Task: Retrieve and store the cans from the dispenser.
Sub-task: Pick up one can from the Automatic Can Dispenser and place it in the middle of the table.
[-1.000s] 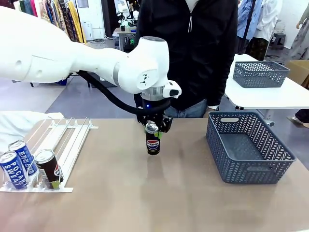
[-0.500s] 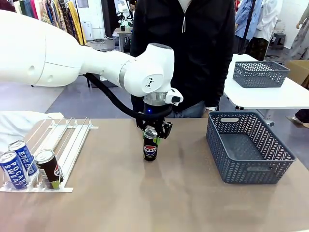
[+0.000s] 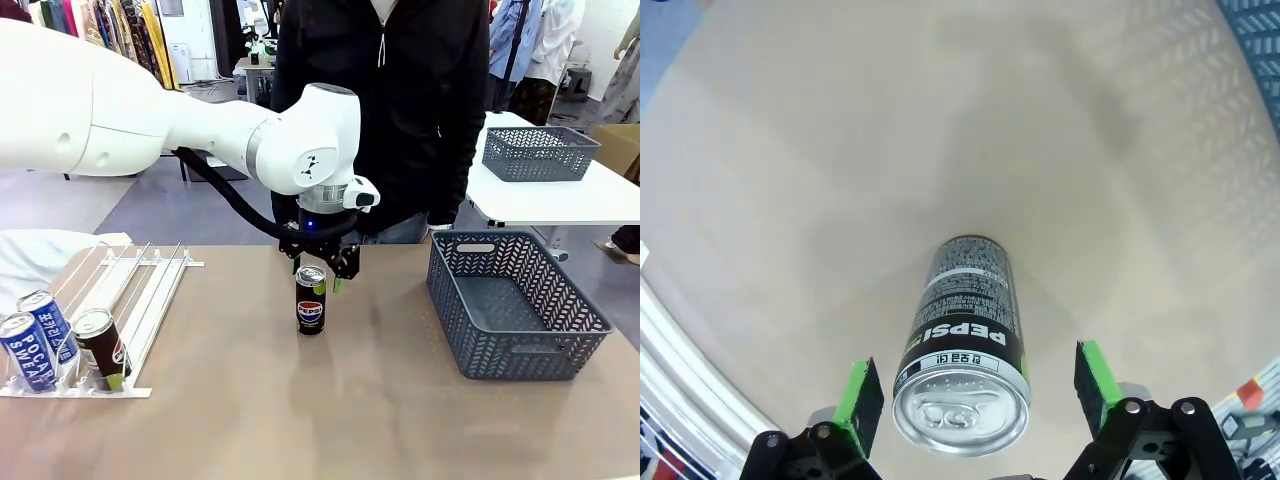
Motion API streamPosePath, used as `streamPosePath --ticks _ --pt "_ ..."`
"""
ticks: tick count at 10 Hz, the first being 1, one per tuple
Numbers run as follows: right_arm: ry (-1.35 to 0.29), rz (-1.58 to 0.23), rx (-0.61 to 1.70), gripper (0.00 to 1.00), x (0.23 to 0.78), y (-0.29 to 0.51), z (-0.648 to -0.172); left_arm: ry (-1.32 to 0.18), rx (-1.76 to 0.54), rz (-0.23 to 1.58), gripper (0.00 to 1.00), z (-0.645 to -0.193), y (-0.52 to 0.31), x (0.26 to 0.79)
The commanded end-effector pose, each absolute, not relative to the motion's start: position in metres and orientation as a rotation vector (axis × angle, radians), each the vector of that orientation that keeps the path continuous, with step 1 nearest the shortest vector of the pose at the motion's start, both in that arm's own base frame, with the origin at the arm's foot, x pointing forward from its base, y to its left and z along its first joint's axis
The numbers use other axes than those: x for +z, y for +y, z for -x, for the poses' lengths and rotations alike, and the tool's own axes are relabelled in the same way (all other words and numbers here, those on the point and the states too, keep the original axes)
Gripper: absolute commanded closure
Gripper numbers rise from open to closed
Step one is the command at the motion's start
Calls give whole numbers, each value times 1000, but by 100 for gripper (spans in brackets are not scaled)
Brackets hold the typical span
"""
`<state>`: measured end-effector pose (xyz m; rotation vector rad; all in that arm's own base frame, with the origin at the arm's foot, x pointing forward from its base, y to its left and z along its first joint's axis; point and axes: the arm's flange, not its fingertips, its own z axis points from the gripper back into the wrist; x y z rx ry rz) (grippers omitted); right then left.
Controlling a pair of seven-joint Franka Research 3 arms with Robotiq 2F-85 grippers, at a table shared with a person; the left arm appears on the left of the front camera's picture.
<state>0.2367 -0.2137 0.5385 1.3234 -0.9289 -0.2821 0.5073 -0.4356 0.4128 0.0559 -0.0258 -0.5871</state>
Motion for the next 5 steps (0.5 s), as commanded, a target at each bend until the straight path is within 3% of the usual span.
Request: streamPosePath --ticks 1,5 --pt "-955 -1348 -278 0 543 -213 -238 -109 -544 -9 0 -496 -422 440" --pt "-955 -1348 -278 0 543 -213 -238 -226 -412 229 0 -438 -314 576"
